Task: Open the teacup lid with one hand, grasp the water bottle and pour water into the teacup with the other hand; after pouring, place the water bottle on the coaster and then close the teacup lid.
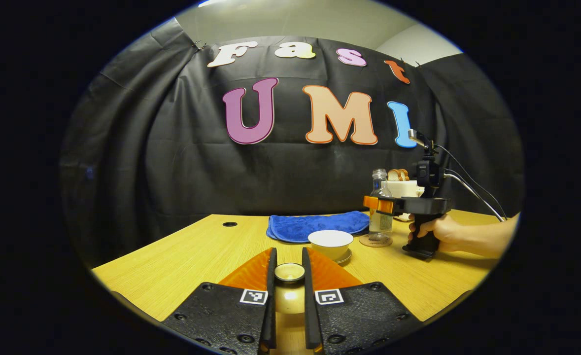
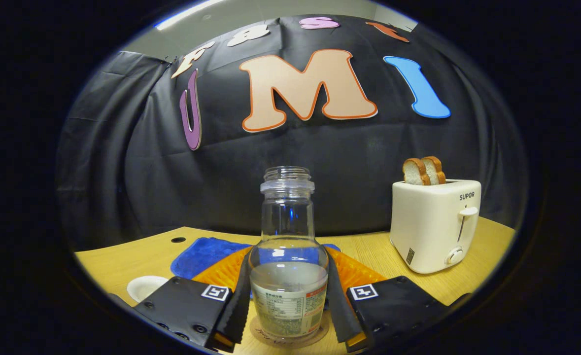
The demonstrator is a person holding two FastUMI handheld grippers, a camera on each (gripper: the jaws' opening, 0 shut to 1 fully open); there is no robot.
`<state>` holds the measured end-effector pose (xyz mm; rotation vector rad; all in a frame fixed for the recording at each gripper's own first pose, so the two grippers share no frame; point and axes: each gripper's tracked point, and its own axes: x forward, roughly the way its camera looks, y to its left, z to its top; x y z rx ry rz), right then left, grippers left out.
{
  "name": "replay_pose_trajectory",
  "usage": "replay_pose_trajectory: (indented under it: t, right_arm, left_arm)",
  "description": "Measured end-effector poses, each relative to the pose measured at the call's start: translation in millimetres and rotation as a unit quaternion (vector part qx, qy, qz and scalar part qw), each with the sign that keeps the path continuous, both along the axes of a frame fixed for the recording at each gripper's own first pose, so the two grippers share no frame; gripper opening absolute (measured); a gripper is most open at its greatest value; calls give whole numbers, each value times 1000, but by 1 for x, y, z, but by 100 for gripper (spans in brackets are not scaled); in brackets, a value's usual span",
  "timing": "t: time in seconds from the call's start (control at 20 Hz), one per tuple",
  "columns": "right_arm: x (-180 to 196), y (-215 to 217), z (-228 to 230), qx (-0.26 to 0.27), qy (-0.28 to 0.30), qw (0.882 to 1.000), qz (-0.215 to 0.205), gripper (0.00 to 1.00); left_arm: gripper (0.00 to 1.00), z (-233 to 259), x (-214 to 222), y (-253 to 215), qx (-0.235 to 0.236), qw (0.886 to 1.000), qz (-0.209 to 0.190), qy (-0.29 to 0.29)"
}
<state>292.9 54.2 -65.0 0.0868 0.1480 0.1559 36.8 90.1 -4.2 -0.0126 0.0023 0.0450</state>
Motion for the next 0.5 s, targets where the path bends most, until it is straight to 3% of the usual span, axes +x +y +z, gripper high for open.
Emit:
replay_pose_trajectory:
  t: [0.5]
  right_arm:
    - [-14,7,-6,-42,-16,999,-2,79]
  left_arm:
    - [20,0,0,1,0,1000,2,0]
